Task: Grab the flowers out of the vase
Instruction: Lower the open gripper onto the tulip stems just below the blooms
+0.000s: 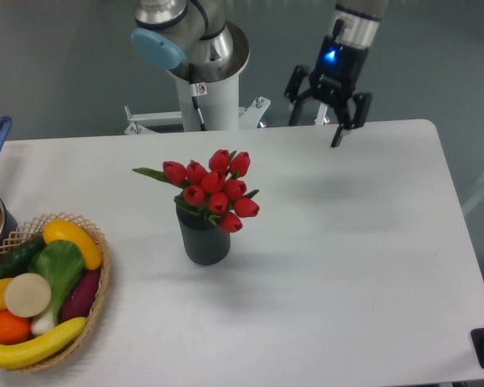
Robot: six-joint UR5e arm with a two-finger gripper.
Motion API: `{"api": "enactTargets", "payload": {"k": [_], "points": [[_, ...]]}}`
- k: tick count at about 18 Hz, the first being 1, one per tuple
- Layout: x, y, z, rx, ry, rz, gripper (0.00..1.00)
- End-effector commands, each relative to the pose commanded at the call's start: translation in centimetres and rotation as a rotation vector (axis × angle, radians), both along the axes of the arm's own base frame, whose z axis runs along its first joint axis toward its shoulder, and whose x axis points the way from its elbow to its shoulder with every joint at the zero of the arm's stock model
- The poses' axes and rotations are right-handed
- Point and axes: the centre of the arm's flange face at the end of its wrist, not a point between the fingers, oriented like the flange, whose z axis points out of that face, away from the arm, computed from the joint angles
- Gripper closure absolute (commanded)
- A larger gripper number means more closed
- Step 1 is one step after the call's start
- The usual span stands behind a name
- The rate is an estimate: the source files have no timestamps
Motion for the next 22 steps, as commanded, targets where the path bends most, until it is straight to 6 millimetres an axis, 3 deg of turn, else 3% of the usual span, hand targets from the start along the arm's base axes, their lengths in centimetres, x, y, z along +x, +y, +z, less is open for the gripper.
{"api": "enactTargets", "payload": {"k": [2,6,10,13,17,22], "points": [[0.8,1.7,-1.4,0.085,-0.066,-0.025,0.00],[1.4,3.0,-2.2,0.179,-0.109,-0.044,0.00],[3.5,4.3,-3.8,0.230,-0.174,-0.069,0.00],[3.2,4.8,-4.5,0.256,-0.169,-0.077,0.00],[4.2,6.1,-5.4,0.290,-0.207,-0.104,0.00],[4.2,6.9,-5.5,0.331,-0.216,-0.115,0.00]]}}
